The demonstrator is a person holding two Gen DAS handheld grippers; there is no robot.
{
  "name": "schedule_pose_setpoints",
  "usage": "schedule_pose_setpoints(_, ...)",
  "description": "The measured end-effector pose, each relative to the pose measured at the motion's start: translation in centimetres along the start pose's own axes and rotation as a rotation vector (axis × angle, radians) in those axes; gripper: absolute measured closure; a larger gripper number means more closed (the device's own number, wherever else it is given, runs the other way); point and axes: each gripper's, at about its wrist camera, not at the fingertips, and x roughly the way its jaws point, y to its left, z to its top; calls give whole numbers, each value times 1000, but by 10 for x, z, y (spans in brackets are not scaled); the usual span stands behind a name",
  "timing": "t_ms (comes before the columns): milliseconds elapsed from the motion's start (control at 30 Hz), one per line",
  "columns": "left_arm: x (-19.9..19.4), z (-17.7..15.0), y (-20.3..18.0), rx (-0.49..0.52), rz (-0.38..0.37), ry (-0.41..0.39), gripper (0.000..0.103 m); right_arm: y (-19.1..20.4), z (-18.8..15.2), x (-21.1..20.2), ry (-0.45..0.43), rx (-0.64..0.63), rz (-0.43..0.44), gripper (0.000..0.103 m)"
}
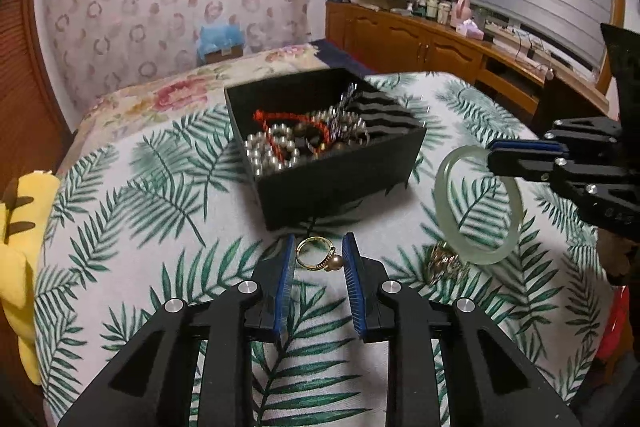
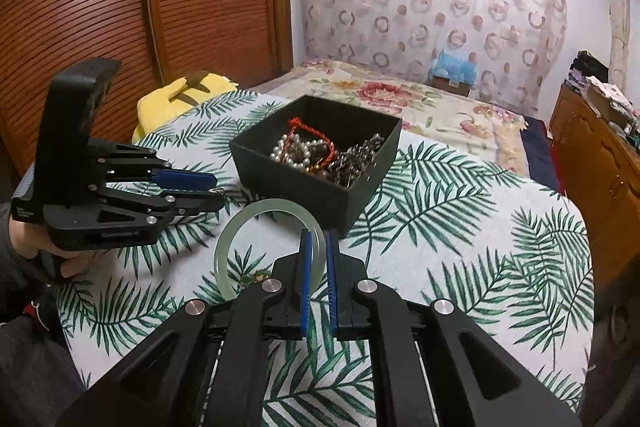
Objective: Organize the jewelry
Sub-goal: 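Lower the ring into the box with the left gripper while the right drops the jade bangle in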
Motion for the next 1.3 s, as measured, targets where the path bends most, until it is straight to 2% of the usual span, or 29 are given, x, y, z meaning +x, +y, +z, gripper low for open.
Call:
schedule_pose_setpoints(367,-14,38,2,4,11,-87,81,-12,29,-12,-63,-8,-36,95)
schedule_pose_setpoints(900,8,71,12,-11,22,-91,80,-33,64,6,-79,18,-78,95)
schedule_pose_setpoints(1000,10,75,13,-24,22,-95,75,-32,68,8,-79,17,-84,95)
schedule_pose_setpoints(1067,10,75,14,-28,24,-101,68,-31,72,11,-80,13,-86,95)
schedule_pose_setpoints(1300,2,69,23,-42,40,-111,60,-25,83,26,-77,7,-88,95)
